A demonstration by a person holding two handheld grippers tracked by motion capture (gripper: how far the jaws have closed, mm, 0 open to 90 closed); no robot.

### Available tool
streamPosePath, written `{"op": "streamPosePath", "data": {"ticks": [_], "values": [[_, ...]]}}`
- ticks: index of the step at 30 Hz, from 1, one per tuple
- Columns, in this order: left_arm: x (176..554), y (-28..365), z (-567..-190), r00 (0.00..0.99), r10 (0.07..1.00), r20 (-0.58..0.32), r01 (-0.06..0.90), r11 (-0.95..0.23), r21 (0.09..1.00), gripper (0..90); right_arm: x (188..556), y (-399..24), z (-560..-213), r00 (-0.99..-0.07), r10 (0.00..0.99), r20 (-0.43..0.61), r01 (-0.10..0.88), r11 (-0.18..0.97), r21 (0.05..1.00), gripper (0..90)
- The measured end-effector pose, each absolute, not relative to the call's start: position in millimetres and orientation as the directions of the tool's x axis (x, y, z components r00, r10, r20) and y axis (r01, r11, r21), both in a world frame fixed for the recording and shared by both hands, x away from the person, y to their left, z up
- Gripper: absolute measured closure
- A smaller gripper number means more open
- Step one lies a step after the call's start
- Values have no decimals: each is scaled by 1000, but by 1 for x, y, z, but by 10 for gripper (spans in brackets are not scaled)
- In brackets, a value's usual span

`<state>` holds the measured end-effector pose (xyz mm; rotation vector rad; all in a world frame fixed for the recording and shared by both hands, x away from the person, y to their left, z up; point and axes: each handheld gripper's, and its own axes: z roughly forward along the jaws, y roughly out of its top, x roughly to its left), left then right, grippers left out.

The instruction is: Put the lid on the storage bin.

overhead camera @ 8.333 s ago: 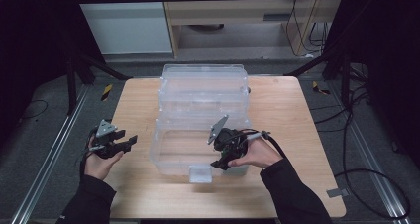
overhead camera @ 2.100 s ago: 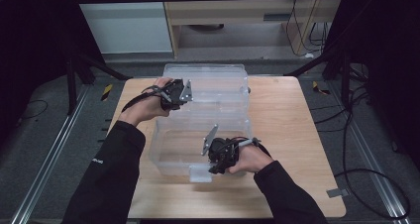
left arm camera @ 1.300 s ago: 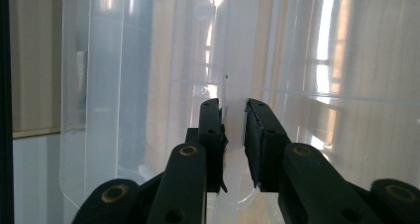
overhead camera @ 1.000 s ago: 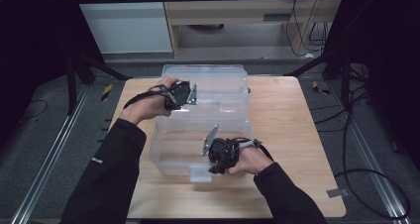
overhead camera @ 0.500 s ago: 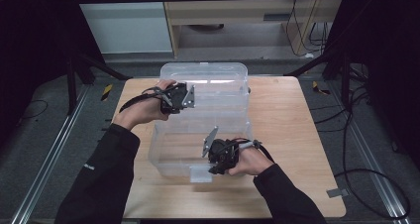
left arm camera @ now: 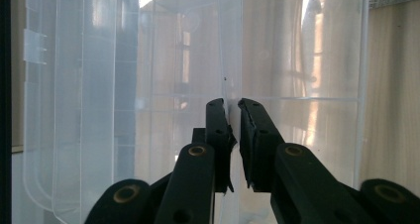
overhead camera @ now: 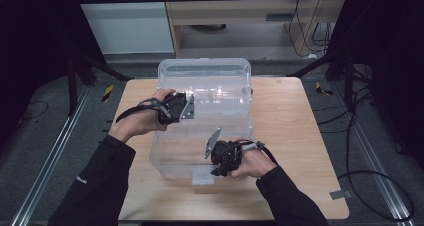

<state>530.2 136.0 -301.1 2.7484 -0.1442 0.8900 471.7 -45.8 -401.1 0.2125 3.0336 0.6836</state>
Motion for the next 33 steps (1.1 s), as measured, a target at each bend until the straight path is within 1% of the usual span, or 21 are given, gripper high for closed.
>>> {"op": "streamPosePath", "data": {"ticks": [5,24,33], "values": [[521,140,-303,804,-9,595,-176,-959,223,824,471,-46,-401,-991,135,4,124,893,432,713],[498,142,-308,810,-14,586,-189,-953,238,825,471,-46,-401,-992,129,5,119,894,433,712],[490,144,-311,827,-8,562,-183,-949,256,821,469,-46,-401,-991,136,-4,121,894,430,709]]}}
